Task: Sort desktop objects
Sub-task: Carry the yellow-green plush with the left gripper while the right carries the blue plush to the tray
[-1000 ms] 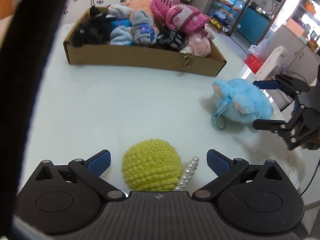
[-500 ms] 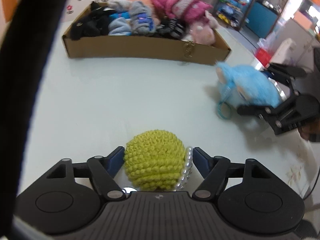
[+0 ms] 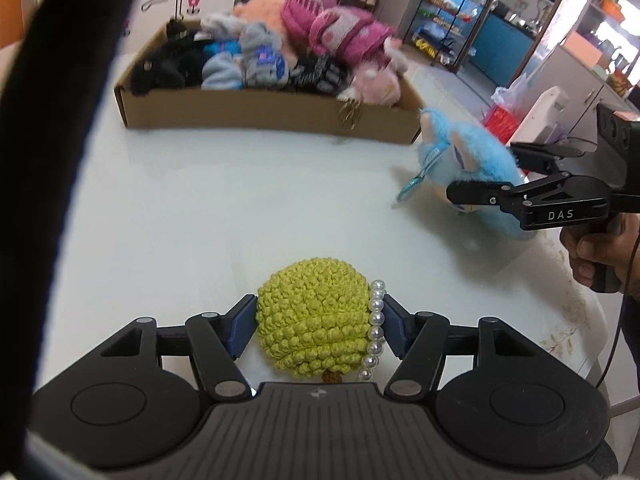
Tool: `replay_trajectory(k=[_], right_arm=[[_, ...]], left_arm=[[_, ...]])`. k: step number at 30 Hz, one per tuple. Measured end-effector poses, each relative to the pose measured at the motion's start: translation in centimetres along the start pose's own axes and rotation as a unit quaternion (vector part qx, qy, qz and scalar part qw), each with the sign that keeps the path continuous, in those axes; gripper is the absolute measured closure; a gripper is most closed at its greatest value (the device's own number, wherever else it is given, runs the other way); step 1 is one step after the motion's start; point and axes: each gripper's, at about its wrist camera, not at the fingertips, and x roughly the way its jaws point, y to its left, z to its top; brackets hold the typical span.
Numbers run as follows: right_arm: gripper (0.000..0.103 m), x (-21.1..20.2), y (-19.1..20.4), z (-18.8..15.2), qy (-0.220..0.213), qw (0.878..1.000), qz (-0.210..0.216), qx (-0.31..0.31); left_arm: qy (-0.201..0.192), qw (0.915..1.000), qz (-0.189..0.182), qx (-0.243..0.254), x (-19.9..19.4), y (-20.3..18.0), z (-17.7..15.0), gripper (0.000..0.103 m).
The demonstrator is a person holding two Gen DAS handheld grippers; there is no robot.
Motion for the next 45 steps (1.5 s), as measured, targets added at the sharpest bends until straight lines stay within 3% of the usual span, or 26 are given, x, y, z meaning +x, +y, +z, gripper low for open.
replay_trajectory(k=[14,20,33,45], right_arm=[[0.025,-3.4,0.6,2.2,-0.027,0.999,-0.013,0.026],[0.025,-3.9,1.2,4.1,-0.036,0.999,-0.023,0.024],[0.025,-5.9,3.0,13.3,-0.093,0.995,-0.032,0.01],[0.025,-3.9,3.8,18.6,-0.096,0.995,-0.039,0.0]], left_arm=[[-0.048,0.9985,0.021,0.016,-2.6,-0.1,2.5,0.042],[-0.066,0.9972,0.028,0.022,-3.2,0.2,5.0,0.042],[-0.112,0.9915,0.057,0.031,-4.9,2.1,12.4,0.042],[-0.118,0.989,0.074,0.05,-2.9,3.1,16.1,0.042]])
